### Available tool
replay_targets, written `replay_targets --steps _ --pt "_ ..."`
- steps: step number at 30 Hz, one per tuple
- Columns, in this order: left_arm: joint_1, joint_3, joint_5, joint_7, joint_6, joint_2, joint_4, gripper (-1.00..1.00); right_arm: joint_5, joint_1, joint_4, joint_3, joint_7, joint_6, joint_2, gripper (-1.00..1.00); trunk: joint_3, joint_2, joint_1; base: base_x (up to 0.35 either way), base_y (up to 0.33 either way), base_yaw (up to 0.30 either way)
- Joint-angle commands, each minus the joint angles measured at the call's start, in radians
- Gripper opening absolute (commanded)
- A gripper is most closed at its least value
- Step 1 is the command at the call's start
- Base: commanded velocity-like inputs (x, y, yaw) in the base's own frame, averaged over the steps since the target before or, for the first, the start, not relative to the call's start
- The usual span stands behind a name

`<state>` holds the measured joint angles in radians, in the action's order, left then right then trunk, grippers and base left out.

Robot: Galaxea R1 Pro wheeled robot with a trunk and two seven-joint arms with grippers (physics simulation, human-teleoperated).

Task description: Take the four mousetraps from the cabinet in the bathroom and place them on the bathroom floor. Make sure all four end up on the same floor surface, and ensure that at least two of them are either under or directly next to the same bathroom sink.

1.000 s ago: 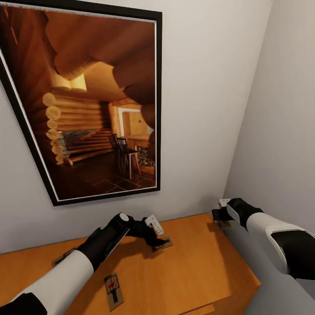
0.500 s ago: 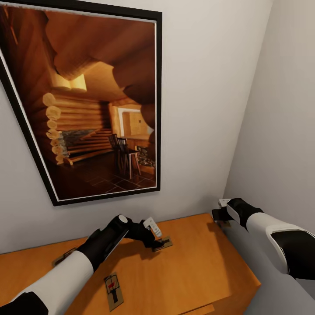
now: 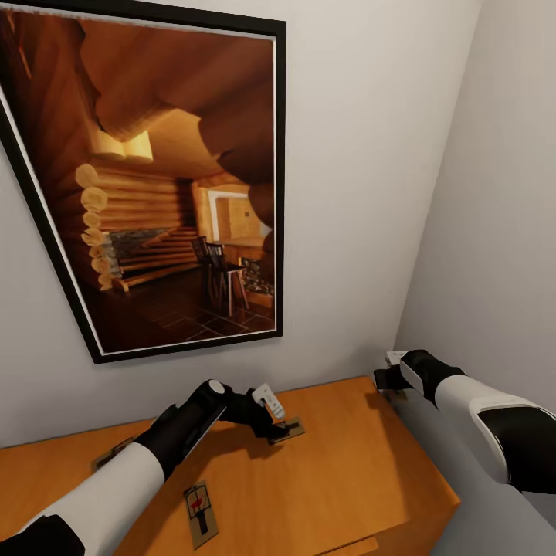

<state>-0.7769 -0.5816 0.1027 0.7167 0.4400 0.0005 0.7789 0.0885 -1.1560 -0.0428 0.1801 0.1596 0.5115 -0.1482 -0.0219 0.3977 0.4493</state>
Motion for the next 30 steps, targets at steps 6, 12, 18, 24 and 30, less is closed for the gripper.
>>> replay_targets --steps 6,12,18,24,30 --pt "-0.001 0.0 0.008 0.004 0.003 0.003 0.001 1.0 0.011 -0.001 -0.002 0.009 0.003 0.006 -0.001 -1.0 -0.005 0.009 0.005 0.0 0.0 0.0" --pt "-0.001 0.0 0.008 0.004 0.003 0.004 0.001 1.0 0.011 -0.001 -0.001 0.008 0.003 0.006 -0.001 -1.0 -0.024 0.051 0.028 0.0 0.0 0.0" --pt "-0.001 0.0 0.008 0.004 0.003 0.004 0.002 1.0 0.011 -0.001 -0.001 0.009 0.003 0.006 -0.001 -1.0 -0.034 0.072 0.039 0.0 0.0 0.0" --pt "-0.001 0.0 0.008 0.004 0.003 0.002 0.002 1.0 0.011 -0.001 -0.001 0.009 0.003 0.006 0.0 -1.0 -0.034 0.072 0.039 0.0 0.0 0.0" --pt "-0.001 0.0 0.008 0.005 0.003 0.001 0.002 1.0 0.011 -0.001 -0.001 0.008 0.003 0.007 0.001 -1.0 -0.046 0.1 0.054 0.0 0.0 0.0"
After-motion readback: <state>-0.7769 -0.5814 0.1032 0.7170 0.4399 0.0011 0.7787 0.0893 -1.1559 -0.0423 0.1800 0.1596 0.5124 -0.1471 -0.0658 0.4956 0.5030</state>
